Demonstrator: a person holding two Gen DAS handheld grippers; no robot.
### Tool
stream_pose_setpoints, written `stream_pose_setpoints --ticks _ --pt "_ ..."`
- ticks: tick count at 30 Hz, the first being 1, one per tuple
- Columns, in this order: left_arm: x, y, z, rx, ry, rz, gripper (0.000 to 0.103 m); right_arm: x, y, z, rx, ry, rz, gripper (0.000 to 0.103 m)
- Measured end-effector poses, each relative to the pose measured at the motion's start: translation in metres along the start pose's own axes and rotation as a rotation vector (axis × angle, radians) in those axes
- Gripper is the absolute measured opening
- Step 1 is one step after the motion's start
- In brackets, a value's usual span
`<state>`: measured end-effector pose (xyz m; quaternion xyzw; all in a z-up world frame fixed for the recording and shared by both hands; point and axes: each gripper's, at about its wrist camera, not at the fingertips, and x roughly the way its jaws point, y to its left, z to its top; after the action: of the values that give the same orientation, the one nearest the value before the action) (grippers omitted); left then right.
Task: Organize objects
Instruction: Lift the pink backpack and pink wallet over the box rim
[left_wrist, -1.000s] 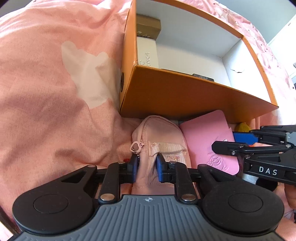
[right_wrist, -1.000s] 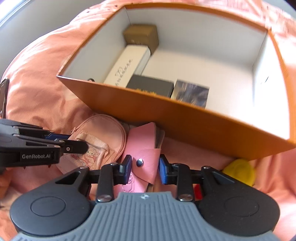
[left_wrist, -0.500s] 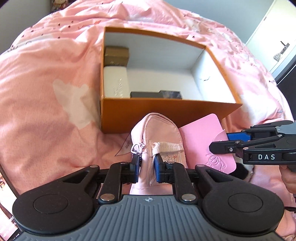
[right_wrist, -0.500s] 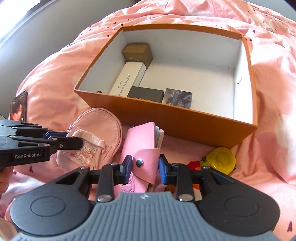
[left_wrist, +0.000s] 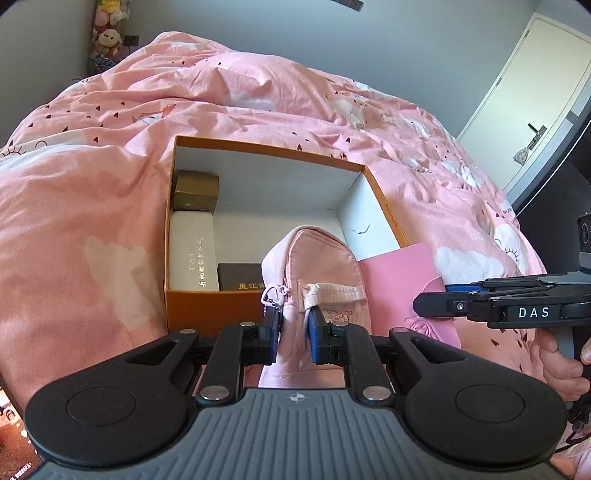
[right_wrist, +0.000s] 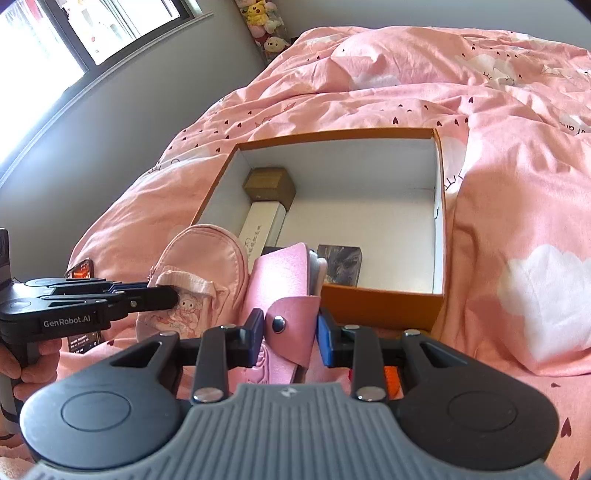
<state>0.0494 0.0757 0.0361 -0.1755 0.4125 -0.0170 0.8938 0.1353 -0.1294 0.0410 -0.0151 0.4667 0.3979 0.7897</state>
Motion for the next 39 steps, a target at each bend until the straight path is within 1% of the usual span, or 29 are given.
stream_pose_setpoints --ticks 6,13,23,26,28,30,33,36,39 --pt "0.01 0.008 0.019 -0.025 -0.028 0.008 0.018 0.01 -0.008 0.019 0.029 -0.023 0.023 0.032" --pt "0.029 0.023 0.038 -0.065 -0.03 0.012 0.018 0.032 -0.019 0.043 0.06 -0.033 0.02 0.032" --pt "0.054 0.039 0.062 -0.096 -0.011 0.008 0.017 0.073 -0.035 0.075 0.082 -0.01 0.012 0.032" --pt "0.059 0.044 0.07 -0.091 -0.015 0.032 0.016 0.087 -0.038 0.083 0.08 -0.002 0.003 0.032" --pt "0.063 0.051 0.076 -0.105 -0.012 0.024 0.016 0.096 -0.04 0.088 0.083 0.009 0.006 0.032" --pt "0.067 0.057 0.082 -0.117 -0.015 0.04 0.016 0.105 -0.042 0.094 0.09 0.019 0.01 0.032" --pt "0.073 0.067 0.091 -0.12 -0.026 0.094 0.016 0.117 -0.044 0.102 0.086 0.017 -0.011 0.032" --pt "0.078 0.076 0.099 -0.127 -0.031 0.116 0.016 0.13 -0.045 0.112 0.081 0.009 -0.036 0.032" --pt "0.081 0.079 0.106 -0.121 -0.042 0.136 0.016 0.147 -0.049 0.119 0.112 0.01 -0.03 0.032"
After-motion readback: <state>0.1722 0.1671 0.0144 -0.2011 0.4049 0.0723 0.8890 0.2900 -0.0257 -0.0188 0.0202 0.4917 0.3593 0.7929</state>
